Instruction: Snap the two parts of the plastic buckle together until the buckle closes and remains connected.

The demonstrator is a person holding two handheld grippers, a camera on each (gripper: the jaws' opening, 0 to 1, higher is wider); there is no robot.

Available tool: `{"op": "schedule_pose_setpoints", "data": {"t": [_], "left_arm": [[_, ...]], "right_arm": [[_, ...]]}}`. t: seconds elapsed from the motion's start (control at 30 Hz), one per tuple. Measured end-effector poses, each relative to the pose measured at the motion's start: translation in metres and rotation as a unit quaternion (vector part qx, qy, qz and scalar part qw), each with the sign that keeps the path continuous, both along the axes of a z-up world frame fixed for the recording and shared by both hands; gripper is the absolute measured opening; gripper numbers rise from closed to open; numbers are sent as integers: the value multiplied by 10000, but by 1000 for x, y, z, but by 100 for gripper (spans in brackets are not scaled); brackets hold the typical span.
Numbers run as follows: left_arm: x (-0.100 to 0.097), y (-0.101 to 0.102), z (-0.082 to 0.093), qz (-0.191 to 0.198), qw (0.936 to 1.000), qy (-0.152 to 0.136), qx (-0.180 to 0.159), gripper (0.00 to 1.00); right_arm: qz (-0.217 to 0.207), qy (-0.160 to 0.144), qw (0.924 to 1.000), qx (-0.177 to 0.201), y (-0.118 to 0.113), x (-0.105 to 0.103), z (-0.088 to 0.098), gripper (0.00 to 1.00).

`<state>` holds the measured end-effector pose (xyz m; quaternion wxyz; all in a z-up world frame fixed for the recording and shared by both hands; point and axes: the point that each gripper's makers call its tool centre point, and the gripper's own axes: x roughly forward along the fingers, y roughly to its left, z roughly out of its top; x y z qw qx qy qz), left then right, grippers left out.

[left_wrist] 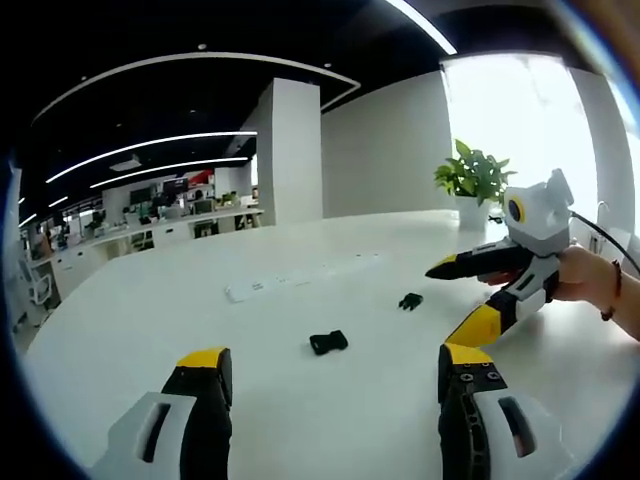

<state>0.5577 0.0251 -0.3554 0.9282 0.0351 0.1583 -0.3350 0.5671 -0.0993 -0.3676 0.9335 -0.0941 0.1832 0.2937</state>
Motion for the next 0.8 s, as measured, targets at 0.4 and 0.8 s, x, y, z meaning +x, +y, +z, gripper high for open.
{"op": "schedule_pose_setpoints", "data": {"t": [0.4,0.8], "left_arm": [[7,2,-1,-6,10000,-29,28,85],[11,-2,-2,-45,10000,2,1,84]], "right_arm": [[48,-5,10000,-51,2,4,-5,84],[90,-5,9999,-110,1,9,-3,83]]}}
